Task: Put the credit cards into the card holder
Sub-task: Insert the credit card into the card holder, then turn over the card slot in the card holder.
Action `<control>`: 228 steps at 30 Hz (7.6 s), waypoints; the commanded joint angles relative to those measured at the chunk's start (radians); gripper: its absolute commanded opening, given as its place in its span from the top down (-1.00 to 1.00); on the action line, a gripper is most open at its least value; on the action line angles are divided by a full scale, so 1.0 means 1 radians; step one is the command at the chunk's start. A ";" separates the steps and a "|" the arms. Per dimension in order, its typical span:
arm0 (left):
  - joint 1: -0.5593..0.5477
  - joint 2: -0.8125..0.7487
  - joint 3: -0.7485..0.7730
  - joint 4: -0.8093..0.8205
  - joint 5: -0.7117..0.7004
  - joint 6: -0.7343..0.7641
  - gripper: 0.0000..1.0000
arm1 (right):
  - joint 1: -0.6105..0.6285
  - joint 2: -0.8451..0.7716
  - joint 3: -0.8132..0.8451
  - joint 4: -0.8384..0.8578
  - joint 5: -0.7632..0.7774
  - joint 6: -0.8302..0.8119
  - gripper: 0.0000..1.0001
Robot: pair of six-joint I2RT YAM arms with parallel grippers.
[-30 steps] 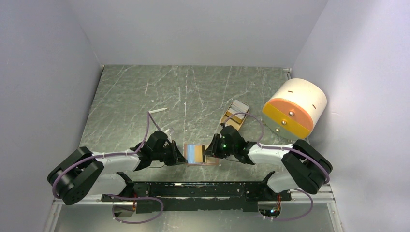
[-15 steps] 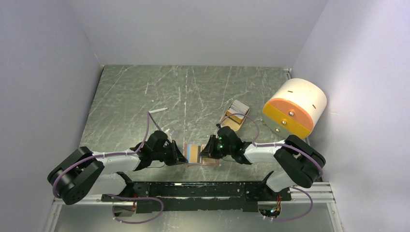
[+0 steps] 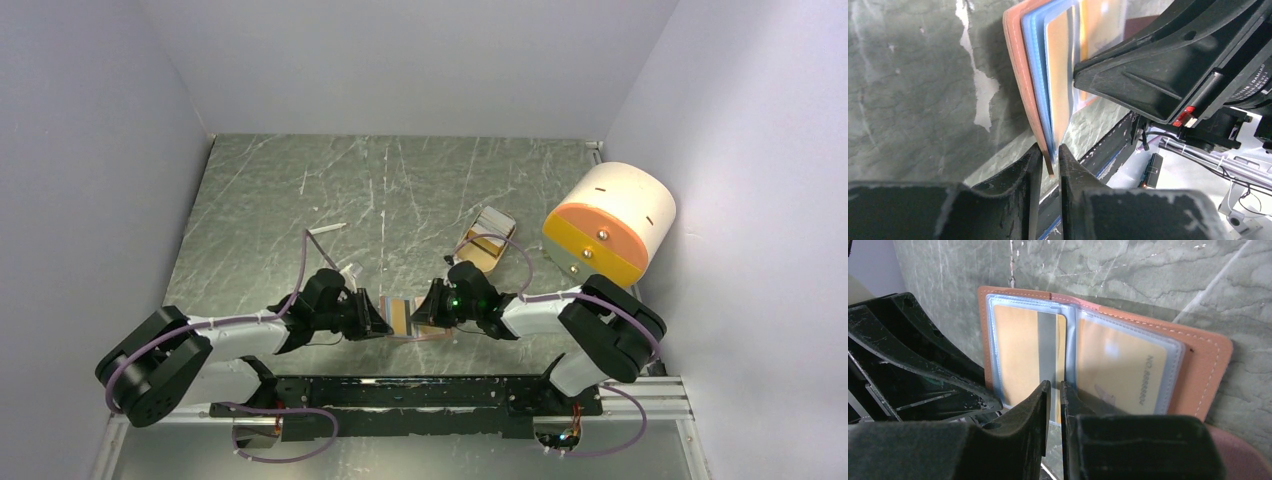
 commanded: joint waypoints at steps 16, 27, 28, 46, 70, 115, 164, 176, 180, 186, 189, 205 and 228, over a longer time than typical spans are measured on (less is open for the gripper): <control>0.004 -0.094 0.092 -0.096 0.012 0.095 0.82 | 0.010 -0.164 0.078 -0.261 0.116 -0.162 0.64; 0.003 -0.085 0.112 -0.046 0.103 0.143 0.75 | 0.012 -0.078 0.046 -0.160 0.082 -0.145 0.70; 0.003 -0.078 0.110 -0.039 0.104 0.144 0.75 | 0.013 -0.074 0.044 -0.155 0.081 -0.143 0.70; 0.004 -0.005 0.090 0.107 0.155 0.130 0.67 | 0.022 -0.045 0.021 -0.107 0.070 -0.124 0.71; 0.004 0.040 0.117 0.044 0.112 0.134 0.44 | 0.026 -0.040 0.019 -0.099 0.066 -0.124 0.71; 0.003 0.144 0.206 -0.108 0.064 0.118 0.53 | 0.036 -0.078 0.050 -0.144 0.085 -0.145 0.71; -0.098 0.137 0.494 -0.519 -0.259 0.223 0.79 | 0.060 -0.122 0.262 -0.348 0.236 -0.131 -0.13; -0.102 0.109 0.450 -0.487 -0.221 0.213 0.78 | 0.059 -0.115 0.231 -0.449 0.328 -0.163 0.06; -0.102 0.096 0.422 -0.463 -0.188 0.203 0.76 | 0.059 -0.141 0.222 -0.519 0.385 -0.179 0.07; -0.102 0.065 0.382 -0.445 -0.167 0.188 0.75 | 0.053 -0.228 0.163 -0.533 0.399 -0.188 0.09; -0.102 0.049 0.375 -0.430 -0.148 0.182 0.77 | 0.056 -0.275 0.135 -0.457 0.357 -0.179 0.15; -0.103 0.062 0.413 -0.331 -0.054 0.217 0.80 | 0.063 0.038 0.108 -0.051 0.147 -0.100 0.51; -0.100 0.123 0.335 -0.260 0.001 0.216 0.71 | -0.037 -0.277 0.155 -0.542 0.355 -0.293 0.35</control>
